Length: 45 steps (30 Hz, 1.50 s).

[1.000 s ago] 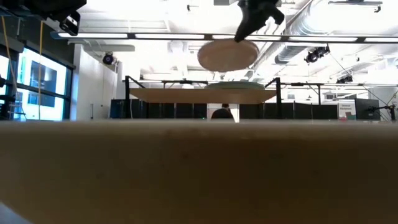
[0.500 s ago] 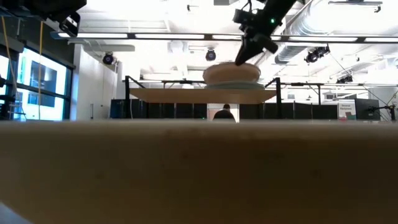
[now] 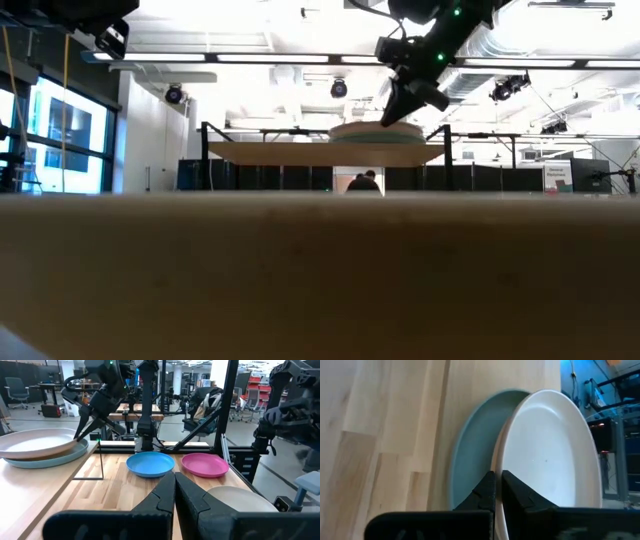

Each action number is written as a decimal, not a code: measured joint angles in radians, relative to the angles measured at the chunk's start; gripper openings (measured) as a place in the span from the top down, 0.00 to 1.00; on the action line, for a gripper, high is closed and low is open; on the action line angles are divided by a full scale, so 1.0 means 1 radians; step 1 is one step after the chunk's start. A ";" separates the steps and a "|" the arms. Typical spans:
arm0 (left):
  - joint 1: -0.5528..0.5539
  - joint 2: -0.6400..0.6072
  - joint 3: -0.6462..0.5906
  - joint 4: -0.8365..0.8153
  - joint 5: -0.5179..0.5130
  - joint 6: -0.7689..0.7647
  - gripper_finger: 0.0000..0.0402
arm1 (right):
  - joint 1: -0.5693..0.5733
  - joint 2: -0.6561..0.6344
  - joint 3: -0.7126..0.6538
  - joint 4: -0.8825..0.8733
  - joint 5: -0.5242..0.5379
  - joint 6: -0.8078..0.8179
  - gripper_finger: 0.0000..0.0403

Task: Place and stack plates onto a shelf
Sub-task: Stack the top light gray plate into the light green plate on the shelf

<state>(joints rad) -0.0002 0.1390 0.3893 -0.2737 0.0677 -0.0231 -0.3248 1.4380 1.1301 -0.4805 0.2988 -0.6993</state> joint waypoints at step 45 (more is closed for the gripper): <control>0.000 0.000 0.000 0.001 0.000 0.000 1.00 | 0.026 0.000 0.000 -0.054 -0.041 0.045 1.00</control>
<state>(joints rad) -0.0005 0.1390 0.3893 -0.2729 0.0673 -0.0231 -0.2993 1.4380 1.1301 -0.5346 0.2578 -0.6548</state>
